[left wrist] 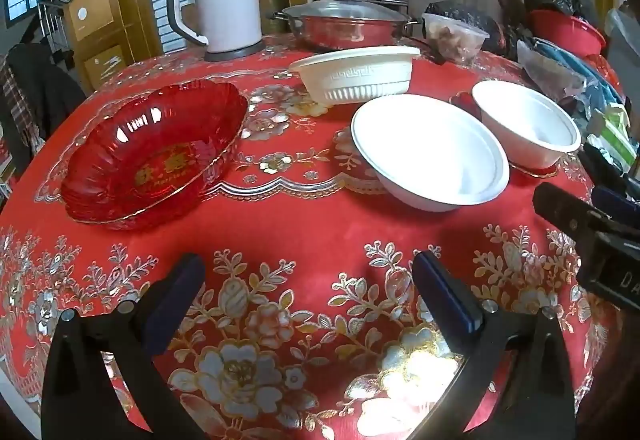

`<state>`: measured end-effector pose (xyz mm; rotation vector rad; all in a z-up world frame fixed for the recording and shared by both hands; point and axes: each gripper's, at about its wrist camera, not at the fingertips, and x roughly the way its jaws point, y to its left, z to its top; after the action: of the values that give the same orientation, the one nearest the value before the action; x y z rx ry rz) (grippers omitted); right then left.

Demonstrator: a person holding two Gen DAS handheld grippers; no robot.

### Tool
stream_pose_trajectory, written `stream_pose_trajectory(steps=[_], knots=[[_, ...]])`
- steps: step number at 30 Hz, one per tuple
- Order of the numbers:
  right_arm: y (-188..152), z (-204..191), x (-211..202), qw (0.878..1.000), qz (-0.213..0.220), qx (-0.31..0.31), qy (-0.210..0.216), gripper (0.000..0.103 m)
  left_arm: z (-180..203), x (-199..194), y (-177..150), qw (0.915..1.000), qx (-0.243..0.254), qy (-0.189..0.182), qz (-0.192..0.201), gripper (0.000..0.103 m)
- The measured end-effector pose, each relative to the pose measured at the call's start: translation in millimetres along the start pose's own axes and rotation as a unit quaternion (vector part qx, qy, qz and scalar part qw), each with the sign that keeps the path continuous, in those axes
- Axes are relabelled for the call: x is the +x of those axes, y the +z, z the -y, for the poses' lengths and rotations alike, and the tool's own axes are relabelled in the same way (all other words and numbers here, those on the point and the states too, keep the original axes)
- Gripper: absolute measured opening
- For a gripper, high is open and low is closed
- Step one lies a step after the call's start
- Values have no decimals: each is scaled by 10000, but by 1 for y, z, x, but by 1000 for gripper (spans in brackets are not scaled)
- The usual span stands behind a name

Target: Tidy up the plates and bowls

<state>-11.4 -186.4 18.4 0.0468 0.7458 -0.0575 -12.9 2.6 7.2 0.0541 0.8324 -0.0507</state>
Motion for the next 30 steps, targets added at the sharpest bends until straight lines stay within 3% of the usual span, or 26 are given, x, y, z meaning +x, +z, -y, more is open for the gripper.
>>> stream_pose_trajectory(steps=[8, 12, 21, 30], knots=[[3, -1, -4, 10000, 31, -2, 36, 103, 1, -7, -3, 9996, 196, -63, 190, 103], [3, -1, -5, 10000, 37, 7, 56, 103, -2, -9, -2, 9997, 138, -209, 30, 103], [6, 6, -10, 9999, 74, 51, -66, 103, -2, -6, -2, 9998, 157, -112, 32, 103], [5, -2, -11, 9999, 37, -3, 118, 103, -4, -5, -5, 9998, 185, -4, 71, 103]])
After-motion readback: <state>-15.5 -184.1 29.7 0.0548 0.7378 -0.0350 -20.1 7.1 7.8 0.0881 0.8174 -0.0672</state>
